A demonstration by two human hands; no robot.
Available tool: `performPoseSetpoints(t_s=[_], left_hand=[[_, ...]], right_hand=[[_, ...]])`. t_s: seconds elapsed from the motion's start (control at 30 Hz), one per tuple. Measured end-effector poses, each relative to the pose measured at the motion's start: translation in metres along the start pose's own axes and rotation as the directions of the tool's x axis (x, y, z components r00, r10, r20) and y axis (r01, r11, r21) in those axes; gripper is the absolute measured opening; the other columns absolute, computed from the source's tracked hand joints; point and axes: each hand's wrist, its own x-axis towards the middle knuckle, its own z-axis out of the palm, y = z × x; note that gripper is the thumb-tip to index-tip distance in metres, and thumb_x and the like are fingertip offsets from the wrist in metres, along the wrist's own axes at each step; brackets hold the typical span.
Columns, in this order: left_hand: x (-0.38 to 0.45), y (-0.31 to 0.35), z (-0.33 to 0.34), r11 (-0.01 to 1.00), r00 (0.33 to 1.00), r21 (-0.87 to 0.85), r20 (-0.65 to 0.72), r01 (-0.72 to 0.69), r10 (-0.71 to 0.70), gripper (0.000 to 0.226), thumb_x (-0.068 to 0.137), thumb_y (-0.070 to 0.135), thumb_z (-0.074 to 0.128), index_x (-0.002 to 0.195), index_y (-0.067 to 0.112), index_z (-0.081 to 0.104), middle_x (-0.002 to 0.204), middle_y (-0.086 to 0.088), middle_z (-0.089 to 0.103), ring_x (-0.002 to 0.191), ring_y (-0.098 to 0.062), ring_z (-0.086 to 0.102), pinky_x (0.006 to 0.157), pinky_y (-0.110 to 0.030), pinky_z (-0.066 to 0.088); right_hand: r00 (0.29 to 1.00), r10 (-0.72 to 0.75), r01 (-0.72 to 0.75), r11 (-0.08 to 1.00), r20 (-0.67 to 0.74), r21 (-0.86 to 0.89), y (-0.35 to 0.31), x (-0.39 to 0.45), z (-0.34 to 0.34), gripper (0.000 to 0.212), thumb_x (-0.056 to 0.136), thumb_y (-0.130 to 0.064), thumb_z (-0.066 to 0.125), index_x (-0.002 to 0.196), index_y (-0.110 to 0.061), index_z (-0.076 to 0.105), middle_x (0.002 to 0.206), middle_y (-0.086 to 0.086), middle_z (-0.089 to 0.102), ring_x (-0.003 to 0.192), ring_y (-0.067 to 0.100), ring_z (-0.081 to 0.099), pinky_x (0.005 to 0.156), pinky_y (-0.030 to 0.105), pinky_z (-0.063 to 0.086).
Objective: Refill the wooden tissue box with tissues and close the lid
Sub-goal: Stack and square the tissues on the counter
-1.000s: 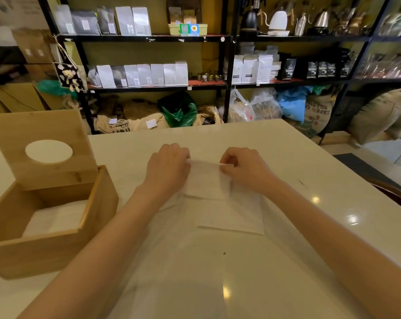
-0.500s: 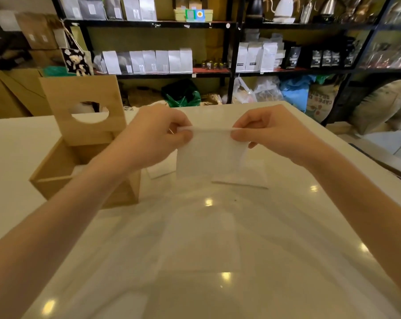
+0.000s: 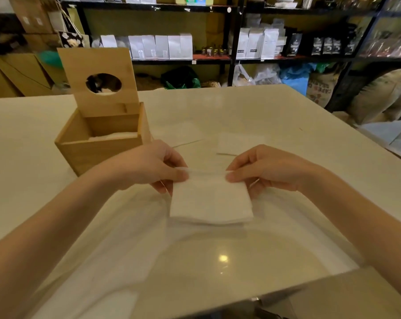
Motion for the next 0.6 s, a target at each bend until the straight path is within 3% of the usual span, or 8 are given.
performPoseSetpoints(t_s=[0.27,0.43,0.6], left_hand=[[0.009,-0.012,0.014,1.0,0.999,0.015,-0.041,-0.012,0.013,0.013,0.087,0.017,0.059,0.086,0.011,0.07,0.078,-0.004,0.07,0.047,-0.002,0.063,0.049,-0.016,0.053],[0.013,-0.017,0.019,0.99,0.989,0.127,-0.13,-0.057,0.074,0.009,0.085,0.018,0.061,0.079,0.014,0.066,0.085,-0.009,0.071,0.041,-0.002,0.06,0.046,-0.015,0.051],[0.017,-0.015,0.02,0.981,0.989,0.188,-0.127,-0.055,0.08,0.005,0.081,0.016,0.065,0.077,0.017,0.063,0.085,-0.007,0.069,0.045,-0.004,0.061,0.048,-0.017,0.053]], right_hand=[[0.993,0.003,-0.015,0.994,-0.117,-0.106,0.007,0.006,0.009,0.009,0.081,-0.006,0.063,0.085,0.001,0.068,0.075,0.015,0.068,0.059,0.019,0.065,0.052,0.025,0.057],[0.989,0.002,-0.023,0.989,-0.146,-0.144,0.004,0.008,0.011,0.011,0.083,-0.008,0.058,0.084,0.0,0.066,0.08,0.018,0.067,0.062,0.023,0.065,0.046,0.023,0.053],[0.98,0.0,-0.034,0.985,-0.2,-0.169,0.005,0.01,0.012,0.006,0.081,-0.008,0.058,0.076,-0.006,0.061,0.071,0.014,0.062,0.048,0.019,0.06,0.039,0.022,0.048]])
